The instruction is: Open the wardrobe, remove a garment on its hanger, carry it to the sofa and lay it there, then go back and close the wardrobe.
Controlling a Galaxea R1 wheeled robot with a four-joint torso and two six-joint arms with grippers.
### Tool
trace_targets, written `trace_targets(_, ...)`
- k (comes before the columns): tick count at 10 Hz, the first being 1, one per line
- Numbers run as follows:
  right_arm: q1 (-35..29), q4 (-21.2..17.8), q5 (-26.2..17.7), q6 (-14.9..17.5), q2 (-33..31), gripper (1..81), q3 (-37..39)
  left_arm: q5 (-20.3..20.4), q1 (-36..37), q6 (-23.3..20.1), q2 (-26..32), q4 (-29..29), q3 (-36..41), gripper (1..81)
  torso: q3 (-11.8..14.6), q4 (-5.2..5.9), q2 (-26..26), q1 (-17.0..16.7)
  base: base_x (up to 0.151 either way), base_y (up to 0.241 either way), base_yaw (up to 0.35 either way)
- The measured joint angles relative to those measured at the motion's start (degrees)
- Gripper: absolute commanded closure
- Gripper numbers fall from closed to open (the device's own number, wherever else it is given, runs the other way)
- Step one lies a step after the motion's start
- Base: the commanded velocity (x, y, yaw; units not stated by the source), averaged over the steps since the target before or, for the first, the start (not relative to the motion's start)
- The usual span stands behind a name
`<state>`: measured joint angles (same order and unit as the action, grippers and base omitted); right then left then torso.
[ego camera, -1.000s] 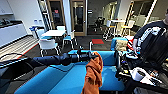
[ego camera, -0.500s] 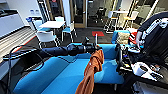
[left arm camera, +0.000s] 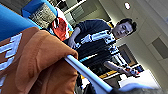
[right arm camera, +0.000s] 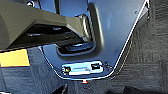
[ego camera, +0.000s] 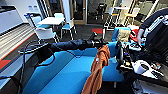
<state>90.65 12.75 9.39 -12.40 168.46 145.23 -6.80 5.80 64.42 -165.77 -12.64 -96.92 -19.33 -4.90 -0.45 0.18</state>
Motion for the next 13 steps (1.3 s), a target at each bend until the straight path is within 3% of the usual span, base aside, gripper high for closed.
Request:
trace_targets(2, -0.02, -0.02, 0.06, 0.0, 0.0, 1.0, 0.0, -0.2, 0.01, 0.22, -0.16, 1.4, -4.51, 81.1, -0.02, 0.0, 0.0, 0.0, 0.0, 0.0, 0.0)
trace_targets(8, -0.05, 0.0, 0.01, -0.02, 0.06, 1.0, 0.0, -4.52, 1.57, -0.04, 10.69, 1.84, -9.47, 81.1, -0.04, 0.0, 0.0, 0.0, 0.0, 0.0, 0.0)
trace_targets(13, -0.02, 0.0, 0.09, 0.0, 0.17, 1.0, 0.0, -4.83, -3.72, -0.04, 11.17, 0.68, -14.19, 81.1, -0.04, 0.07, 0.0, 0.0, 0.0, 0.0, 0.0)
